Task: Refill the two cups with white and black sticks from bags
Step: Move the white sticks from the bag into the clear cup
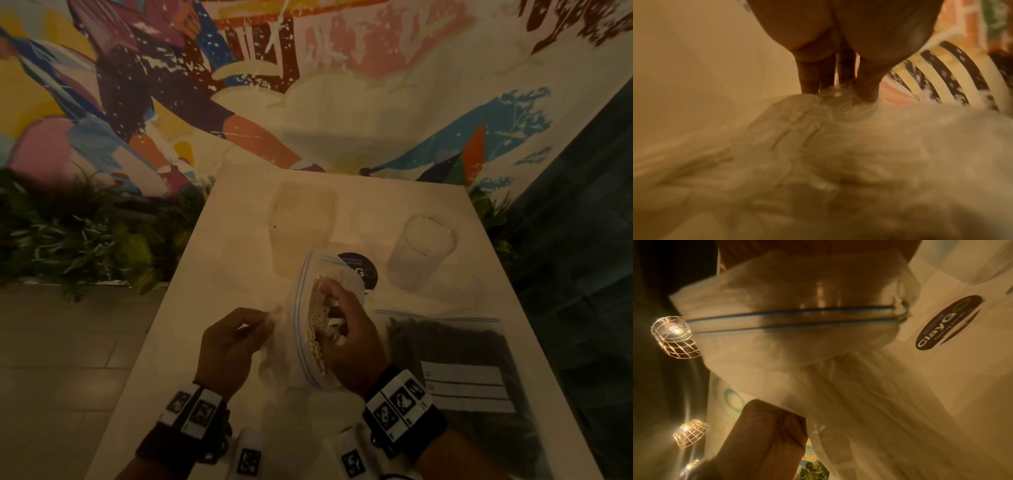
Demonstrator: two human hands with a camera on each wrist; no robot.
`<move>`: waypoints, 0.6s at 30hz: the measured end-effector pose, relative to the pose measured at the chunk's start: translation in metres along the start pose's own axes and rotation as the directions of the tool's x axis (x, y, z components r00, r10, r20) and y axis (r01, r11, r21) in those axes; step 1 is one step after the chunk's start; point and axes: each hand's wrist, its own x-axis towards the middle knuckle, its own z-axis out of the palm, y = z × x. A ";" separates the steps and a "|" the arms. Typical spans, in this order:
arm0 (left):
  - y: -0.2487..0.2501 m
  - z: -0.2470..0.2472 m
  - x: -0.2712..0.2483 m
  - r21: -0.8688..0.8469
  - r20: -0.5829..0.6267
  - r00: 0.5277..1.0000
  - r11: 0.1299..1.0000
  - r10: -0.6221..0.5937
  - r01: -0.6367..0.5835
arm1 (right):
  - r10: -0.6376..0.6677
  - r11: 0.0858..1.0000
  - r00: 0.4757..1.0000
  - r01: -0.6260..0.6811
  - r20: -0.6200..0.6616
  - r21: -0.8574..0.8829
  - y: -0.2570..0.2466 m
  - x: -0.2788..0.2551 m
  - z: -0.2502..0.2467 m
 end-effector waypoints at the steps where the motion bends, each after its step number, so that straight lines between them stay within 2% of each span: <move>1: 0.002 -0.001 -0.001 -0.051 -0.019 0.999 0.998 -0.048 0.047 | -0.017 1.000 1.000 0.017 -0.007 -0.011 0.000 0.000 0.000; 4: 0.006 -0.006 -0.002 -0.139 0.038 0.988 0.978 -0.150 0.154 | -0.062 0.997 0.998 0.061 -0.028 -0.036 0.000 -0.001 0.002; 6: 0.007 -0.010 -0.002 -0.101 0.071 0.991 0.987 -0.114 0.121 | -0.080 0.995 0.996 0.078 -0.041 -0.056 0.001 -0.001 0.003; 7: 0.007 -0.013 0.000 0.023 0.061 0.997 0.999 -0.036 0.035 | -0.080 0.995 0.996 0.078 -0.041 -0.059 0.003 0.000 0.003; 8: 0.009 -0.017 0.003 0.209 0.075 0.995 0.975 0.065 -0.080 | -0.074 0.995 0.997 0.071 -0.038 -0.065 0.002 0.000 0.003; 10: 0.008 -0.023 0.009 0.549 0.158 0.968 0.798 0.195 -0.251 | -0.074 0.994 0.997 0.071 -0.032 -0.086 -0.001 0.000 0.003; 11: 0.009 -0.024 0.011 0.622 0.163 0.970 0.744 0.179 -0.242 | -0.075 0.994 0.997 0.072 -0.030 -0.081 0.000 0.000 0.003; 13: 0.011 -0.022 0.011 0.652 0.112 0.982 0.734 0.155 -0.191 | -0.071 0.995 0.997 0.068 -0.032 -0.079 0.001 -0.001 0.003; 14: 0.009 -0.020 0.009 0.624 0.089 0.984 0.762 0.152 -0.174 | -0.064 0.995 0.997 0.061 -0.037 -0.084 0.000 -0.002 0.004; 15: 0.010 -0.017 0.007 0.542 0.058 0.991 0.830 0.121 -0.133 | -0.053 0.996 0.998 0.049 -0.042 -0.073 0.002 -0.003 0.005; 16: 0.014 -0.014 0.006 0.364 0.017 0.999 0.931 0.032 -0.036 | -0.027 0.998 0.999 0.025 -0.037 -0.063 0.002 -0.003 0.006; 17: 0.016 -0.011 0.005 0.123 -0.007 0.997 0.989 -0.079 0.079 | -0.002 0.998 1.000 0.001 -0.028 -0.056 0.003 -0.004 0.007; 18: 0.017 -0.011 0.004 -0.112 0.000 0.979 0.973 -0.203 0.202 | 0.025 0.998 0.999 -0.026 -0.021 -0.052 0.001 -0.004 0.007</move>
